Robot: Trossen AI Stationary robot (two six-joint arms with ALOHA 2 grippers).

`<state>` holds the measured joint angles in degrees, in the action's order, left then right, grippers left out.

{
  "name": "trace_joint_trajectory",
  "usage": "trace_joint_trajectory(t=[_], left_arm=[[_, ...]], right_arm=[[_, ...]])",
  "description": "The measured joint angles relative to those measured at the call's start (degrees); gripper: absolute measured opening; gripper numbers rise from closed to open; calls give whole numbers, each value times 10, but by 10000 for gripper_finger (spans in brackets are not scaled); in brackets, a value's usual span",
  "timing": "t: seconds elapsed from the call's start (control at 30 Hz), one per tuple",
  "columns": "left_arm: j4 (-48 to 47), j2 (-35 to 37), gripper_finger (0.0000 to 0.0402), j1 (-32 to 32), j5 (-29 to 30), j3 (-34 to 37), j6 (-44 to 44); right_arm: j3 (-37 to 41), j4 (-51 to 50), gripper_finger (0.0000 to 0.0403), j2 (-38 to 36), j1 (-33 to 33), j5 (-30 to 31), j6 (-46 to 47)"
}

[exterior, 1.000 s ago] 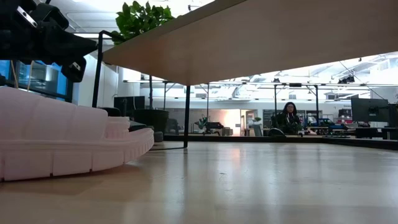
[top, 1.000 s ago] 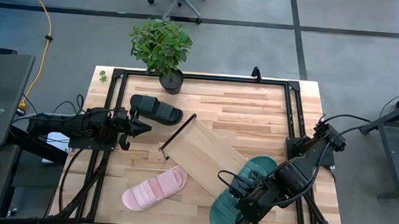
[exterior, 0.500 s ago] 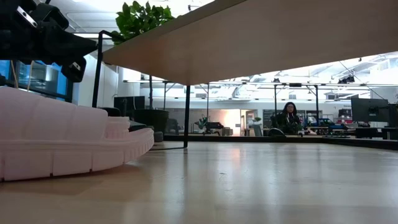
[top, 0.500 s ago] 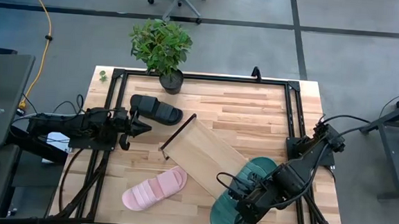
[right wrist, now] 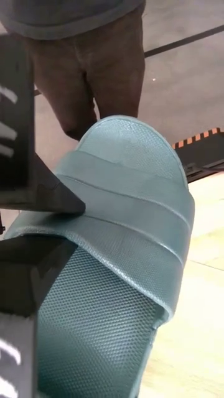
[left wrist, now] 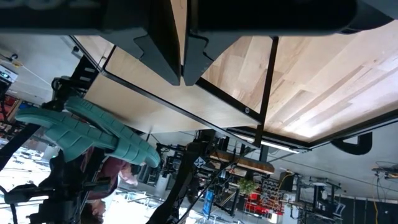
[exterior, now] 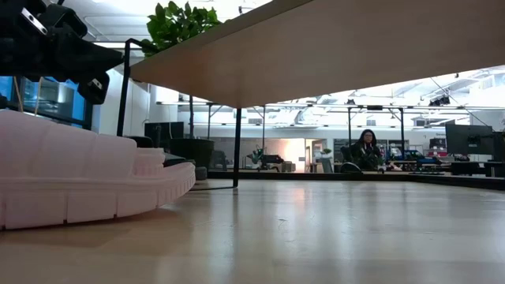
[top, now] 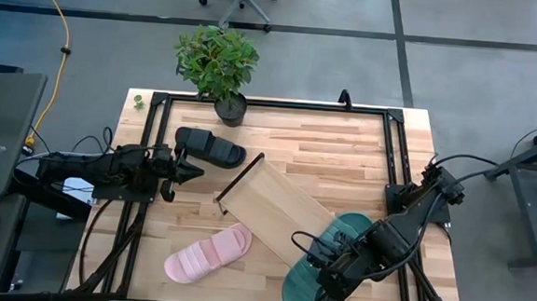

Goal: Pick and place slides into the shelf
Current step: Put the green pair of slides on the shelf, then put the pink pair of slides on the shelf

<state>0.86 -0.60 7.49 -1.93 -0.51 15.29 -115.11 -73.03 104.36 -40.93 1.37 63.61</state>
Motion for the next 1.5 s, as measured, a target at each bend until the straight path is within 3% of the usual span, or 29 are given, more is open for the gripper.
trace_joint_trajectory(t=[1.0, 1.33, 1.5], left_arm=[[0, 0, 10, 0, 0, 0, 0], [0, 0, 10, 0, 0, 0, 0], [0, 0, 10, 0, 0, 0, 0]], right_arm=[[0, -33, 58, -1, 0, -10, -2], [0, -52, 151, -11, 1, 1, 7], [0, -57, 166, -16, 4, 18, 4]])
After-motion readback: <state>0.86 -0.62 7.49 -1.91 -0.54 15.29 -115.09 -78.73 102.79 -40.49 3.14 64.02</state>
